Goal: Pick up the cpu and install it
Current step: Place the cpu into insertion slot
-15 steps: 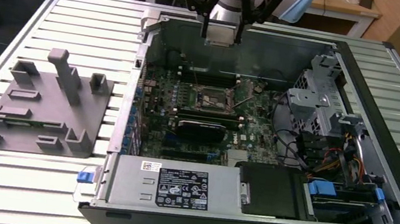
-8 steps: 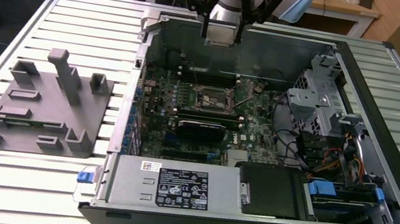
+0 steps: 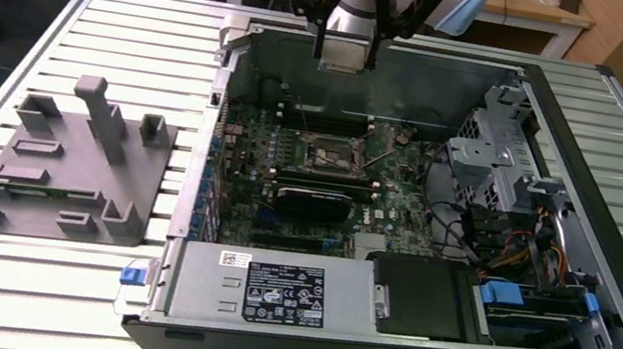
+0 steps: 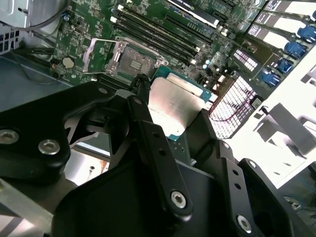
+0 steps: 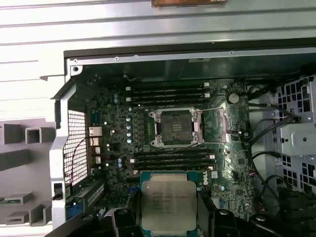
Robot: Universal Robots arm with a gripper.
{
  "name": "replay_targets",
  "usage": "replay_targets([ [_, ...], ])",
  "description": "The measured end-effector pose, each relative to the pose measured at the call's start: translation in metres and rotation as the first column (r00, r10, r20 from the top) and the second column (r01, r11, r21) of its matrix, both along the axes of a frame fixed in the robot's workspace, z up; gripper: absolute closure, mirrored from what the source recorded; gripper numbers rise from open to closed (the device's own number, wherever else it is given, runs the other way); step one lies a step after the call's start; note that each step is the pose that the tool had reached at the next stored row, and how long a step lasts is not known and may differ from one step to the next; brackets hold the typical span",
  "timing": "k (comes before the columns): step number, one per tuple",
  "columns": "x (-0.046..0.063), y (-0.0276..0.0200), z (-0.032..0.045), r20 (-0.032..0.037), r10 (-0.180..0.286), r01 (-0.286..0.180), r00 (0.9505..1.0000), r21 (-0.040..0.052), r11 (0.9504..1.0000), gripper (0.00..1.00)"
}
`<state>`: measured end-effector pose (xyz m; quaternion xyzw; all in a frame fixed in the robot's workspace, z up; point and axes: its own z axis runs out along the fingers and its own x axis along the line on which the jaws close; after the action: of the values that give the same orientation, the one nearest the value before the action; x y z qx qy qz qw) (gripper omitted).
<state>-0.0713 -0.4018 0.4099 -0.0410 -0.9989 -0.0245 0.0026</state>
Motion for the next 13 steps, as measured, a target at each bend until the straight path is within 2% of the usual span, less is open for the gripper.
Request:
replay_targets([
  [5, 0.0000, 0.0000, -0.0003, 0.0001, -0.052, 0.052, 0.9986, -0.0006, 0.9986, 0.46],
  [8, 0.0000, 0.0000, -0.0006, 0.0004, -0.086, 0.086, 0.9963, -0.0041, 0.9963, 0.46],
  [13, 0.0000, 0.0000, -0.0010, 0.0010, -0.153, 0.153, 0.9882, -0.0079, 0.9882, 0.46],
])
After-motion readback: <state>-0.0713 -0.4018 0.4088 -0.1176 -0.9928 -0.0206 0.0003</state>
